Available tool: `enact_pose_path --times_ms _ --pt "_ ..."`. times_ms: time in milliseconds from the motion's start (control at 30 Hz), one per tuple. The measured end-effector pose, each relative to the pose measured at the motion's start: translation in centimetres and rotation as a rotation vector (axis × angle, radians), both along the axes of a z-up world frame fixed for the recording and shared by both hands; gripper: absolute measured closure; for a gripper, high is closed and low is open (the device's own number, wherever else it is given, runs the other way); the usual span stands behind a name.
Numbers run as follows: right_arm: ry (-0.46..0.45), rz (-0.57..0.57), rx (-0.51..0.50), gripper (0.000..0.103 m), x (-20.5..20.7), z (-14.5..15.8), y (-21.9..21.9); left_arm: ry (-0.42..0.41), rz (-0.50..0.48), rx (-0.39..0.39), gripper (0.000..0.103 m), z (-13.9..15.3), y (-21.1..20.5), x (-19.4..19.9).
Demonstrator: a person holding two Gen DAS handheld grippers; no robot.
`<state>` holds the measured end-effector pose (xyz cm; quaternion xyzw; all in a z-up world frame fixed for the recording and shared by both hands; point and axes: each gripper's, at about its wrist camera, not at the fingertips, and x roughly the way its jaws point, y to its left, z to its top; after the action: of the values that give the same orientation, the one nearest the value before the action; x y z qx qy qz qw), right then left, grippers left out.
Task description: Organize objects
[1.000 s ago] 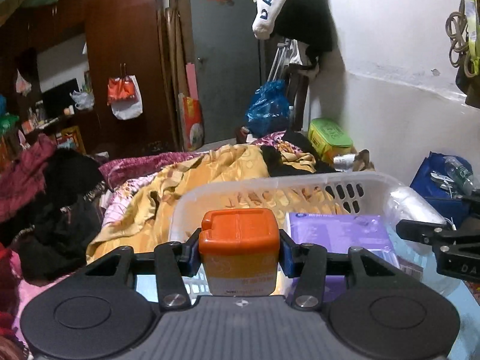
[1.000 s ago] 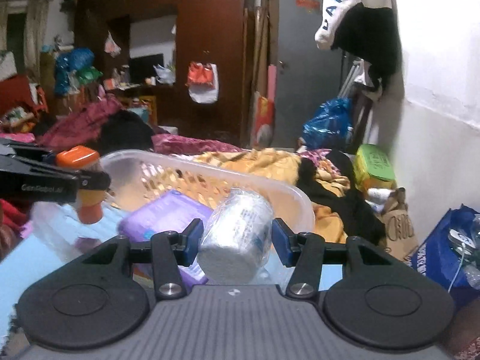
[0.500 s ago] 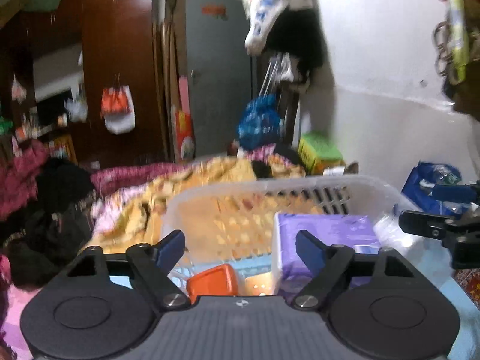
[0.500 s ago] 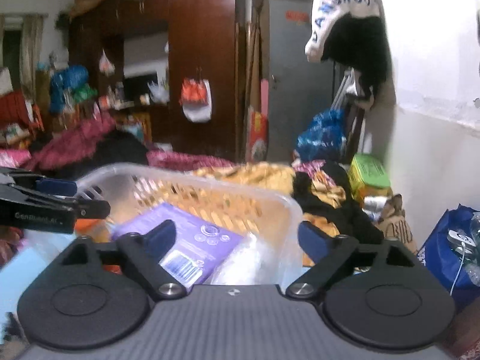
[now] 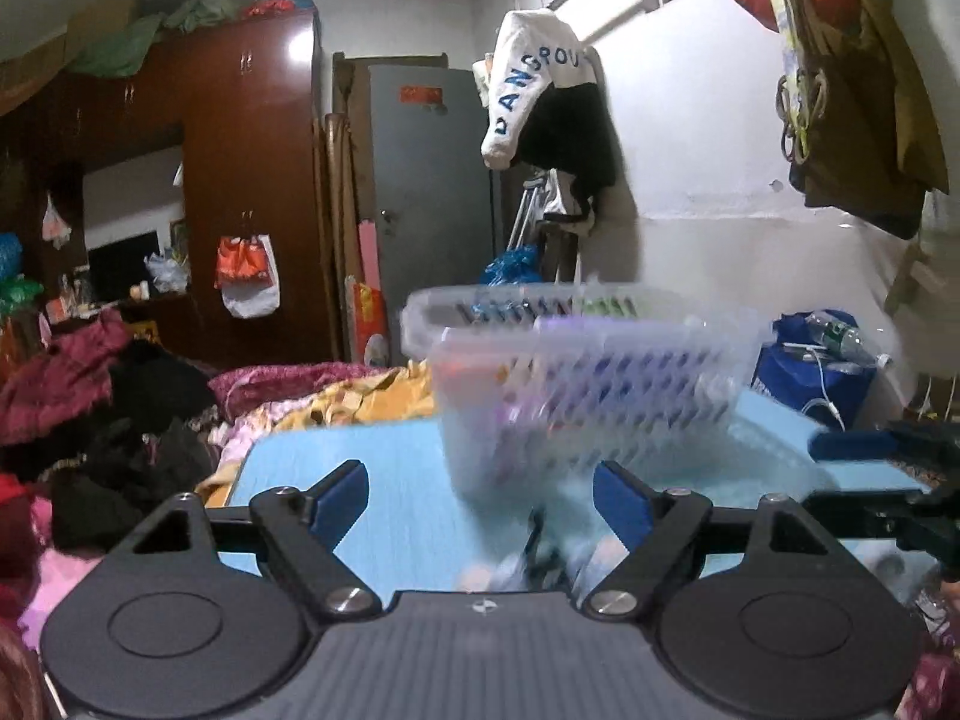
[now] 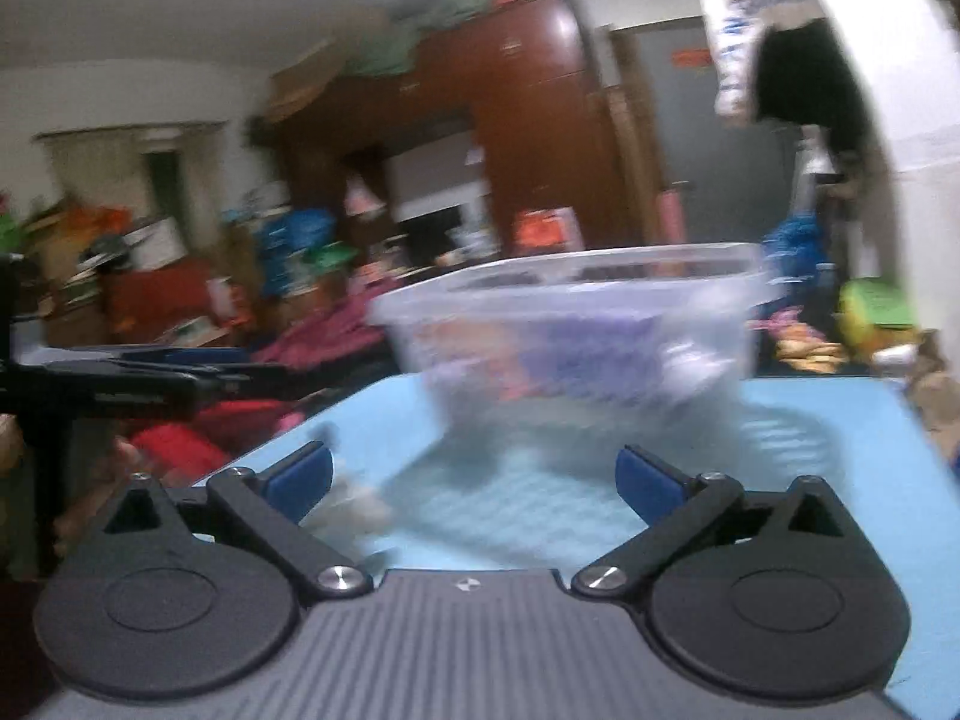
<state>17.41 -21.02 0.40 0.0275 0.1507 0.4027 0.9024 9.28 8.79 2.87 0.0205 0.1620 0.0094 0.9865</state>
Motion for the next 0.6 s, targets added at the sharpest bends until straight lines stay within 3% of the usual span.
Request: enact_pose_path --times_ms 100,233,367,500,567,600 --pt "-0.040 0.018 -0.038 0.012 -0.3 0.0 2.3 0.013 0.033 -0.041 0.018 -1.0 2.1 -0.1" --pt "0.013 0.098 -0.051 0.026 0.2 -0.5 4.8 0.030 0.030 -0.157 0.024 -1.9 4.9 0.6" --pt "0.014 0.116 -0.093 0.034 0.0 -1.0 7.0 0.073 0.006 -0.183 0.037 -3.1 5.6 1.8" --pt "0.034 0.135 -0.144 0.040 0.1 -1.5 8.3 0.108 -0.004 -0.190 0.039 -4.3 5.5 2.8" --pt "0.052 0.147 -0.170 0.060 -0.2 -2.0 8.4 0.112 -0.003 -0.203 0.039 -4.5 5.7 2.6" --pt "0.064 0.160 -0.166 0.063 -0.2 -2.2 8.1 0.113 -0.010 -0.215 0.039 -4.5 5.8 2.5"
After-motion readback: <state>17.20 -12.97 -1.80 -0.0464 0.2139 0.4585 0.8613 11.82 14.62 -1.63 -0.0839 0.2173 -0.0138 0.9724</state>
